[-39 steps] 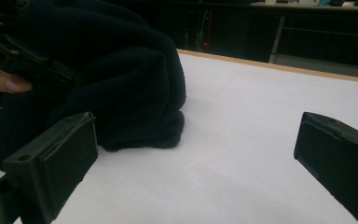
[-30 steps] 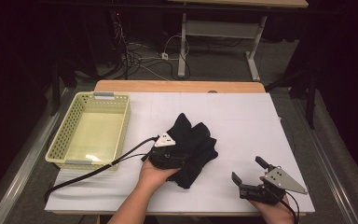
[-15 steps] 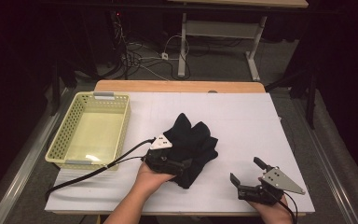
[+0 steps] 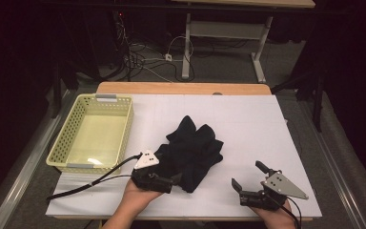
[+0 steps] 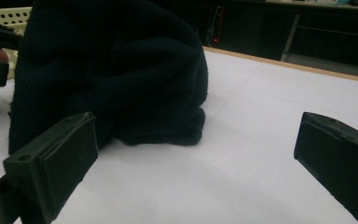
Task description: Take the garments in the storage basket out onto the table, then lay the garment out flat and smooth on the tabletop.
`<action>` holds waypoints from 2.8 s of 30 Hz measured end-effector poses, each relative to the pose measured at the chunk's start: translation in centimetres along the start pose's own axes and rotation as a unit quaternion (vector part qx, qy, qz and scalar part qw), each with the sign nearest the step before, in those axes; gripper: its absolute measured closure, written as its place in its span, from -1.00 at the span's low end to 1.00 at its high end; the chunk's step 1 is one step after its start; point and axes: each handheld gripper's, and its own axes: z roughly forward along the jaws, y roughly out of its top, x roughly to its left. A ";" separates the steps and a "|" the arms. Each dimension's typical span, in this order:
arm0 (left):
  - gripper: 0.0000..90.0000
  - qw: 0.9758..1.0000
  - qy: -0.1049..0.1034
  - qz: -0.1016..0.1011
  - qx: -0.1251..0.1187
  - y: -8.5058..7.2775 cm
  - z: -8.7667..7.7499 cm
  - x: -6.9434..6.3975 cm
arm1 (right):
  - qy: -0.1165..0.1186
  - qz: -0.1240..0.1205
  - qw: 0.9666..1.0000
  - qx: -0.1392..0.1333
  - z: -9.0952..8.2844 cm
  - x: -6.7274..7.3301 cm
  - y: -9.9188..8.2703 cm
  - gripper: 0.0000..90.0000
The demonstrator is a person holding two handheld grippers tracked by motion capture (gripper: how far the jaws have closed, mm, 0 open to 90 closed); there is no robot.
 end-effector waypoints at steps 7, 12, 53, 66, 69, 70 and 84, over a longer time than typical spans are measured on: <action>-1.00 1.000 0.015 -0.011 -0.009 -2.2 -1.7 -0.3 | 0.020 -0.007 1.000 -0.002 1.0 0.9 0.5 -0.99; -1.00 0.999 0.025 -0.024 -0.023 -3.5 -3.5 -0.5 | 0.047 -0.007 0.999 0.003 2.4 1.9 0.8 -0.99; -0.96 0.996 -0.032 -0.028 -0.075 -2.5 -4.0 -0.3 | 0.123 -0.057 0.989 0.059 3.5 5.6 1.9 0.85; -0.96 0.999 0.015 0.007 -0.035 -1.7 -1.0 0.8 | 0.036 -0.018 0.997 0.065 -1.0 0.2 0.3 0.86; -0.96 1.000 0.021 0.005 -0.015 -1.6 -0.9 1.4 | -0.001 0.001 0.998 0.066 -2.4 -2.1 -0.2 0.86; -0.96 1.000 0.023 0.005 -0.014 -1.6 -0.8 1.5 | -0.013 0.010 0.998 0.067 -2.8 -2.9 -0.4 0.86; -0.96 0.998 0.005 0.012 -0.054 -2.5 -1.2 1.7 | 0.028 0.003 1.000 0.013 -3.5 -0.3 3.8 0.09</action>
